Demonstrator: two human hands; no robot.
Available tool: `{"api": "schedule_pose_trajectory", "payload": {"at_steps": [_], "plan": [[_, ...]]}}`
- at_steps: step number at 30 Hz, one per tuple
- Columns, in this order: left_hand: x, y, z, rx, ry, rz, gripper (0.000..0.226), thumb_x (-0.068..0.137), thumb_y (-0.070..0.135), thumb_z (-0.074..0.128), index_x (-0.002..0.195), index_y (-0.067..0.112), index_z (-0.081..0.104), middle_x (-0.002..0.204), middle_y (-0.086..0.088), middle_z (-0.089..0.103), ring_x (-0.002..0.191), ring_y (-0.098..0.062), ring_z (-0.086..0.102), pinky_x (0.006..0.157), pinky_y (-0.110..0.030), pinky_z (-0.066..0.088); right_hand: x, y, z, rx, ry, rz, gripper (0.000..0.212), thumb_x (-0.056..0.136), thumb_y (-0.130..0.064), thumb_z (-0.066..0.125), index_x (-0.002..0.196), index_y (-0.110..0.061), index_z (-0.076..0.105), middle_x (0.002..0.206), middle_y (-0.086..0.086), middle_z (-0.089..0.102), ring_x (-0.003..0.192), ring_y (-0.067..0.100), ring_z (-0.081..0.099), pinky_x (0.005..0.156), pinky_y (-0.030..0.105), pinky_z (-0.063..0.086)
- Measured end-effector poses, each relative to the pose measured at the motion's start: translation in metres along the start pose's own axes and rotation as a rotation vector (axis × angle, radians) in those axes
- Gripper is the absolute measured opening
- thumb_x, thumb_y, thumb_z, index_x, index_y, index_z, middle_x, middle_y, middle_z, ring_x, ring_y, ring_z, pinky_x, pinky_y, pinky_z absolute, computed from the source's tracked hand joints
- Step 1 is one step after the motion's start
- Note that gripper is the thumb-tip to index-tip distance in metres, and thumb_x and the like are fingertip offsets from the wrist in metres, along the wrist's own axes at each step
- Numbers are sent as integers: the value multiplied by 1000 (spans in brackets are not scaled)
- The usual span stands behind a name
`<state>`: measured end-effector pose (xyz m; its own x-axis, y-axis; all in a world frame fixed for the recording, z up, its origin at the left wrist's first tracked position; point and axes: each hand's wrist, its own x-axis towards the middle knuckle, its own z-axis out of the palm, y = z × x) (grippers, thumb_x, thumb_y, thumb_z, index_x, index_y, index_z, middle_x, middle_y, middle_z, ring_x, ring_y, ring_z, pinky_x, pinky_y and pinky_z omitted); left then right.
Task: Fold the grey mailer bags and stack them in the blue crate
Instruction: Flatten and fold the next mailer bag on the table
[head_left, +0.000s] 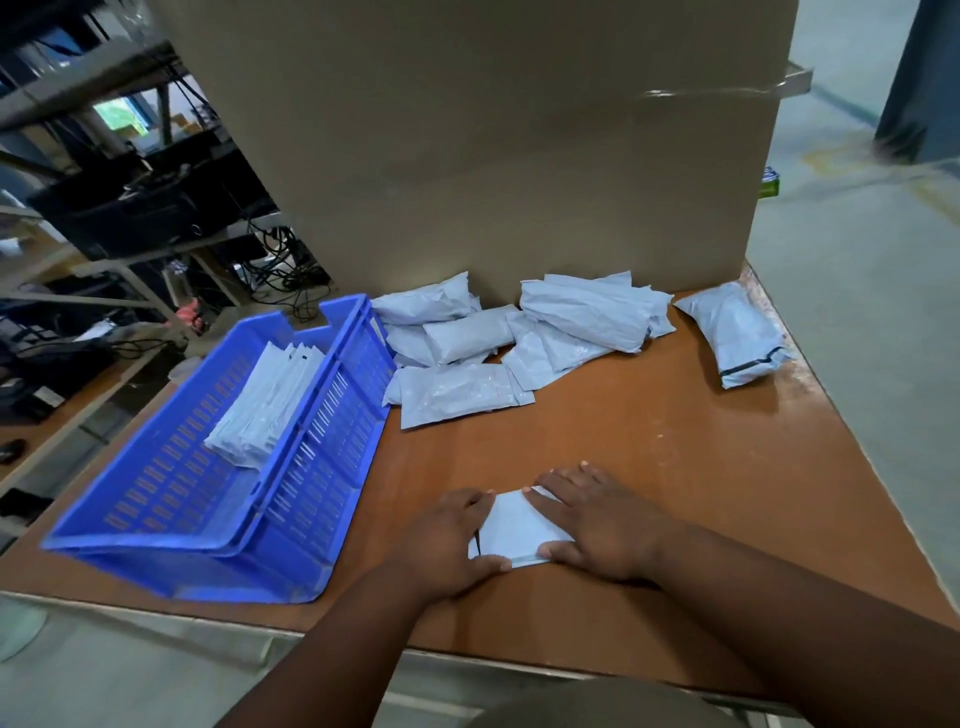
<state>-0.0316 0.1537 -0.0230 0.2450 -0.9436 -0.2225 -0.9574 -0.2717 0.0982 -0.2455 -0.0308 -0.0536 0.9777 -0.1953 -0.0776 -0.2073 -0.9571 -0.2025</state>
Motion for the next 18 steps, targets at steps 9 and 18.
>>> {"api": "schedule_pose_trajectory", "payload": {"at_steps": [9,18], "plan": [[9,15,-54,-27,-37,-50,48,72,72,79,79,34,50,86,15,52,83,-11,52,67,-33,36,30,2,-64,135,-144,-60,71,84,-58,79,145,-36,50,130,-6,50,118,19,53,94,37,46],[0,-11,-114,-375,3,-96,48,71,58,85,92,19,69,89,1,70,79,-9,62,79,-43,54,82,19,-143,116,-111,-52,21,94,-39,70,112,-38,59,113,-7,64,101,17,58,85,40,51]]}}
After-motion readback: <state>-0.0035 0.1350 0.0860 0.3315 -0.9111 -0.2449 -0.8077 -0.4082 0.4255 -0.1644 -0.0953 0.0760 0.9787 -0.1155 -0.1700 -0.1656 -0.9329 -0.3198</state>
